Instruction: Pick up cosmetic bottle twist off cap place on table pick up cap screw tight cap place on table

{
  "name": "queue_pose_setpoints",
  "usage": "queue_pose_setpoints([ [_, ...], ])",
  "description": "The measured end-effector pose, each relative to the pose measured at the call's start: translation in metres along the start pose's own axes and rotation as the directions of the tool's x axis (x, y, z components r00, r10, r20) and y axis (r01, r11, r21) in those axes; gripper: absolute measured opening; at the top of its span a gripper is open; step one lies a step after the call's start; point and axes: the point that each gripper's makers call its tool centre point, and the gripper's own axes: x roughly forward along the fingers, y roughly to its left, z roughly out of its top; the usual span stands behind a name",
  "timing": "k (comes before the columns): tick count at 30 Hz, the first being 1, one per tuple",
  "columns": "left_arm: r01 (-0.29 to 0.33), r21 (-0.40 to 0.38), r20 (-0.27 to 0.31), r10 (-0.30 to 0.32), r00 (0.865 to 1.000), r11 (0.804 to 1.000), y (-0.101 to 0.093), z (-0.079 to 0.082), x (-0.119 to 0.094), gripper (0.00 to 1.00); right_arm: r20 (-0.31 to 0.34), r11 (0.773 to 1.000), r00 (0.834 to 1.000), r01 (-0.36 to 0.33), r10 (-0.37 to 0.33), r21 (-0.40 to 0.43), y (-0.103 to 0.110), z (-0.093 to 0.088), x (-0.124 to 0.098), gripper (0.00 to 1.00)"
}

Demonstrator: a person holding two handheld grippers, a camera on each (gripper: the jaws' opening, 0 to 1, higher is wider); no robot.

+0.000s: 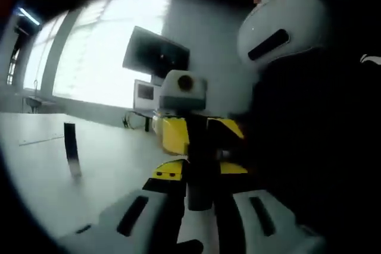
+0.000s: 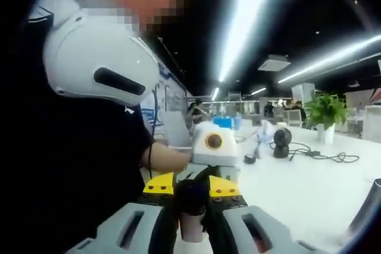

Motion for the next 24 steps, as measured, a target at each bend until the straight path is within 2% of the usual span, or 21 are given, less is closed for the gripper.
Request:
queue_pose_setpoints([
  [3, -0.013, 0.003, 0.003, 0.013, 1.000, 1.000, 0.001, -0.002, 0.000, 0.08, 0.008, 1.000, 1.000, 0.004, -0.004, -0.024, 0.000, -0.002, -0.001, 0.12],
  [6, -0.055, -0.003, 0.010, 0.055, 0.998, 0.999, 0.008, -0.003, -0.002, 0.08, 0.021, 0.998, 0.999, 0.044, -0.043, -0.042, -0.006, -0.002, -0.003, 0.13],
  [9, -0.129, 0.002, 0.032, 0.129, 0.991, 0.992, 0.018, -0.005, -0.004, 0.08, 0.069, 0.996, 0.994, 0.087, -0.087, 0.003, -0.014, 0.004, -0.006, 0.27],
  [11, -0.174, 0.014, 0.036, 0.174, 0.984, 0.985, 0.025, -0.007, -0.005, 0.08, 0.062, 0.992, 0.991, 0.122, -0.120, -0.020, -0.020, 0.002, -0.008, 0.25],
  [13, -0.243, 0.029, 0.055, 0.241, 0.969, 0.970, 0.036, -0.006, -0.007, 0.08, 0.079, 0.982, 0.980, 0.187, -0.185, -0.016, -0.030, 0.002, -0.009, 0.27],
  [15, -0.325, 0.031, 0.070, 0.322, 0.944, 0.945, 0.048, -0.007, -0.010, 0.08, 0.100, 0.972, 0.967, 0.235, -0.235, 0.007, -0.039, 0.004, -0.013, 0.28],
  [16, -0.362, 0.045, 0.072, 0.358, 0.931, 0.931, 0.053, -0.009, -0.011, 0.08, 0.118, 0.962, 0.955, 0.274, -0.274, 0.014, -0.045, 0.006, -0.017, 0.29],
  [17, -0.377, 0.038, 0.087, 0.373, 0.924, 0.925, 0.054, -0.009, -0.011, 0.08, 0.134, 0.953, 0.944, 0.302, -0.303, 0.027, -0.050, 0.008, -0.021, 0.32],
  [19, -0.412, 0.031, 0.093, 0.408, 0.908, 0.911, 0.059, -0.010, -0.013, 0.08, 0.138, 0.948, 0.938, 0.316, -0.317, 0.031, -0.050, 0.008, -0.025, 0.33],
  [22, -0.458, 0.026, 0.082, 0.454, 0.887, 0.889, 0.067, -0.013, -0.015, 0.08, 0.155, 0.934, 0.921, 0.356, -0.358, 0.043, -0.054, 0.011, -0.029, 0.33],
  [23, -0.482, 0.030, 0.076, 0.479, 0.875, 0.876, 0.072, -0.014, -0.016, 0.08, 0.146, 0.919, 0.908, 0.392, -0.392, 0.031, -0.058, 0.010, -0.030, 0.33],
  [24, -0.494, 0.037, 0.081, 0.490, 0.868, 0.869, 0.074, -0.014, -0.017, 0.08, 0.148, 0.912, 0.901, 0.409, -0.407, 0.022, -0.060, 0.010, -0.030, 0.33],
])
